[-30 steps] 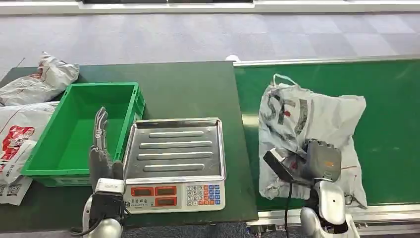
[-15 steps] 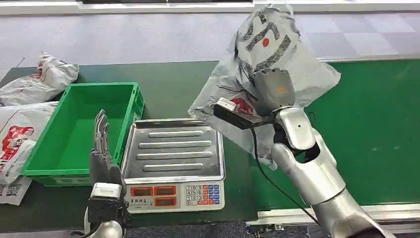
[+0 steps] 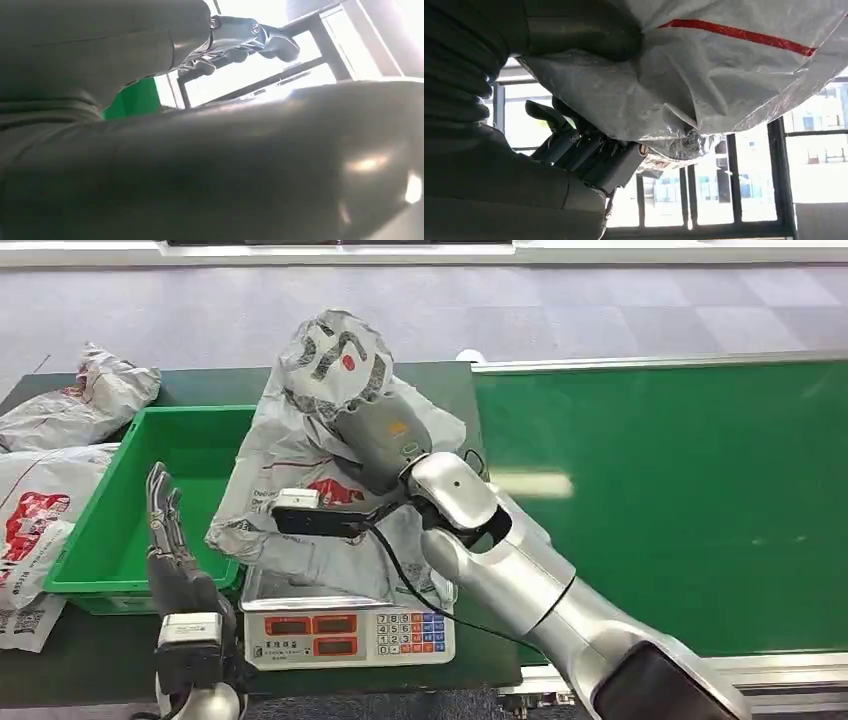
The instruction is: Moved the parcel from conveyor to table for the left to box.
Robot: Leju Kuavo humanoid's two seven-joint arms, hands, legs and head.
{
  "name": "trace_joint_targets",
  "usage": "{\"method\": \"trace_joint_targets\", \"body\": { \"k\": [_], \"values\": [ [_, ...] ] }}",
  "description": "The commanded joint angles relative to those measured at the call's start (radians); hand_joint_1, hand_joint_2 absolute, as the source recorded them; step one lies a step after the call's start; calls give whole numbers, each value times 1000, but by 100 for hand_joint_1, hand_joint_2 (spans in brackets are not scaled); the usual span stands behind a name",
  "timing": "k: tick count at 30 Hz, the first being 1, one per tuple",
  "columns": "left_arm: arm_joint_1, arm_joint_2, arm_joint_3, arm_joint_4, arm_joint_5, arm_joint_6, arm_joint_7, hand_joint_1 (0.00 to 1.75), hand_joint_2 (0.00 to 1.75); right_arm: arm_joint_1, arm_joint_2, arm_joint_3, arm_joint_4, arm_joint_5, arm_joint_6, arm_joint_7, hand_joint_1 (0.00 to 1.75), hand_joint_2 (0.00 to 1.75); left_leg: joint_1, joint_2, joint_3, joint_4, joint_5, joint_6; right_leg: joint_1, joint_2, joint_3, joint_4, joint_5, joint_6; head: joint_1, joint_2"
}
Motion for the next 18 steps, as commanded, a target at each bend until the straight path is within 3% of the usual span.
{"method": "trace_joint_targets", "body": {
  "k": [1, 8, 12, 13, 14, 18],
  "values": [
    [-6, 15, 38, 24, 3, 1, 1, 0, 0, -71, 11, 82, 114, -5, -1, -4, 175, 175, 0, 3, -1, 0, 1, 0, 0, 0, -1, 0, 1, 0, 0, 0],
    [58, 17, 87, -57, -32, 66, -8, 0, 0, -9, 81, 94, 104, -120, 59, -58, 175, 175, 0, 6, 1, -2, 1, -1, 1, 3, -1, -2, 2, -1, 0, 0],
    [96, 15, 103, -101, -71, 65, 12, 0, 0, -7, 85, 164, 180, -155, 128, 35, 175, 175, 1, 10, 3, -7, 2, -2, 1, 5, 0, -5, 4, -1, 0, 0],
    [98, 16, 103, -103, -80, 63, 21, 0, 0, -28, 85, 196, 233, -144, 190, 103, 98, 175, 1, 6, 2, -2, 0, -1, 1, 3, 0, -2, 1, -1, 0, 0],
    [94, 16, 104, -101, -98, 60, 35, 0, 0, -31, 85, 198, 260, -174, 177, 100, 0, 175, 2, 5, 1, -2, 0, -1, 1, 2, 0, -2, 1, -1, 0, 0],
    [92, 17, 100, -108, -117, 67, 43, 0, 0, -46, 85, 187, 315, -203, 182, 107, 0, 175, 2, 2, -1, -2, 1, -1, 2, -1, -1, -2, 1, 0, 0, 0]
  ]
}}
